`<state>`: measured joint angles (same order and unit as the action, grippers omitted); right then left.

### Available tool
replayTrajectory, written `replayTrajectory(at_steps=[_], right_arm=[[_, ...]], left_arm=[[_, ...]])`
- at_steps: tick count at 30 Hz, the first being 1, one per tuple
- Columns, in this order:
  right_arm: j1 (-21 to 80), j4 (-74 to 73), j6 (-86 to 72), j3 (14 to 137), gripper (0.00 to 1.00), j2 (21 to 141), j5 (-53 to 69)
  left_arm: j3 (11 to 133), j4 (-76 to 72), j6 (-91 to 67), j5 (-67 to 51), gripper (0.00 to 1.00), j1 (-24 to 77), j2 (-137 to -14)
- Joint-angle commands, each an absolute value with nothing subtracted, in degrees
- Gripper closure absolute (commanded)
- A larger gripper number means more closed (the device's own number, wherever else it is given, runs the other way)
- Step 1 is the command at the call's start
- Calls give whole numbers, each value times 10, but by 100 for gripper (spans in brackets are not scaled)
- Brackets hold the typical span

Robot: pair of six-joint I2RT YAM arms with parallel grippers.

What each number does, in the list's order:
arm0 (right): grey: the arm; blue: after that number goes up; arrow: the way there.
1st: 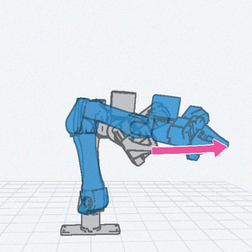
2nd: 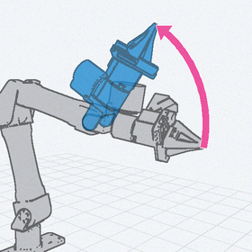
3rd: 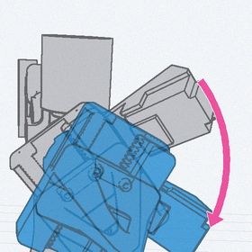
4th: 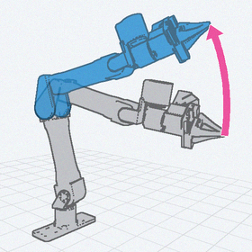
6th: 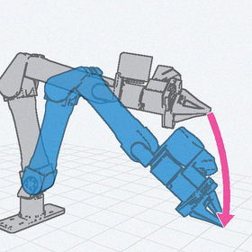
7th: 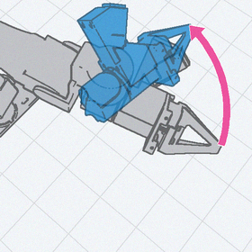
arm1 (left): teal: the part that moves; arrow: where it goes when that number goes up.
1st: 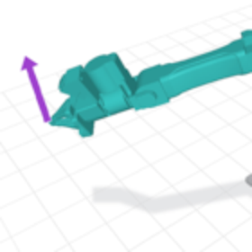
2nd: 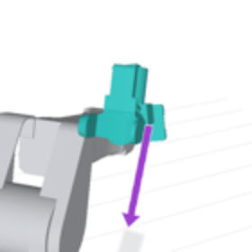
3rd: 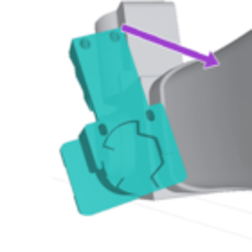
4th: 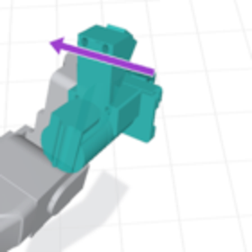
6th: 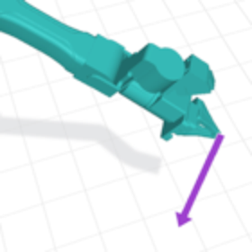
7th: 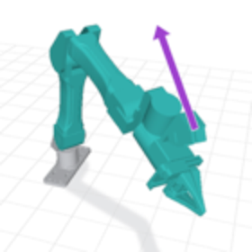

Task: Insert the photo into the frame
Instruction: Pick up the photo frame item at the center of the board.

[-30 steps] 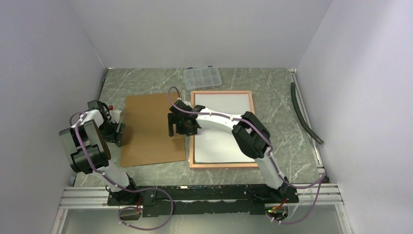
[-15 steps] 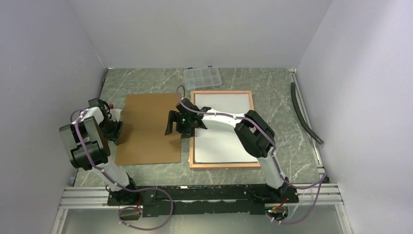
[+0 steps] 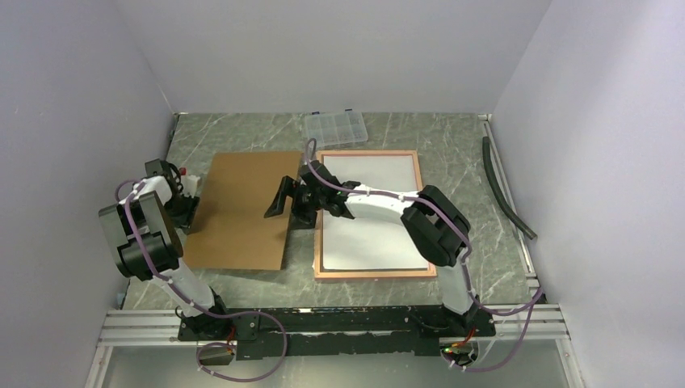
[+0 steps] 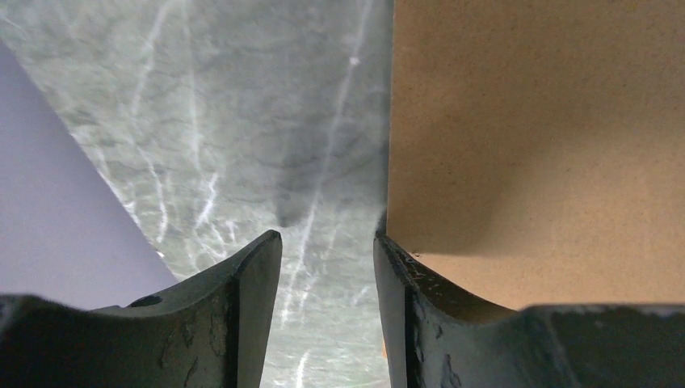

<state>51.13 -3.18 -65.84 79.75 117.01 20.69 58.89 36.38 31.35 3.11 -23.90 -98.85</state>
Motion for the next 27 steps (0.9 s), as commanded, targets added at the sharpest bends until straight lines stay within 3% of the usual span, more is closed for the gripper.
replayTrajectory(at_steps=[1, 9, 18, 21, 25, 27], right_arm=[[542, 208, -715, 820, 10, 1104, 269], [543, 357, -745, 780, 12, 1121, 299], [545, 221, -686, 801, 18, 1108, 274], [544, 162, -662, 807, 32, 1095, 242], [542, 112, -658, 821, 74, 1098, 228], [541, 105, -663, 821, 84, 1099, 224]], left_arm=[[547, 357, 302, -82, 47, -217, -1035], [561, 392, 308, -100, 48, -217, -1017], [568, 410, 311, -105, 48, -217, -992], [575, 418, 310, -112, 47, -218, -983], [600, 443, 318, -138, 38, -217, -953], [616, 460, 324, -155, 31, -217, -932]])
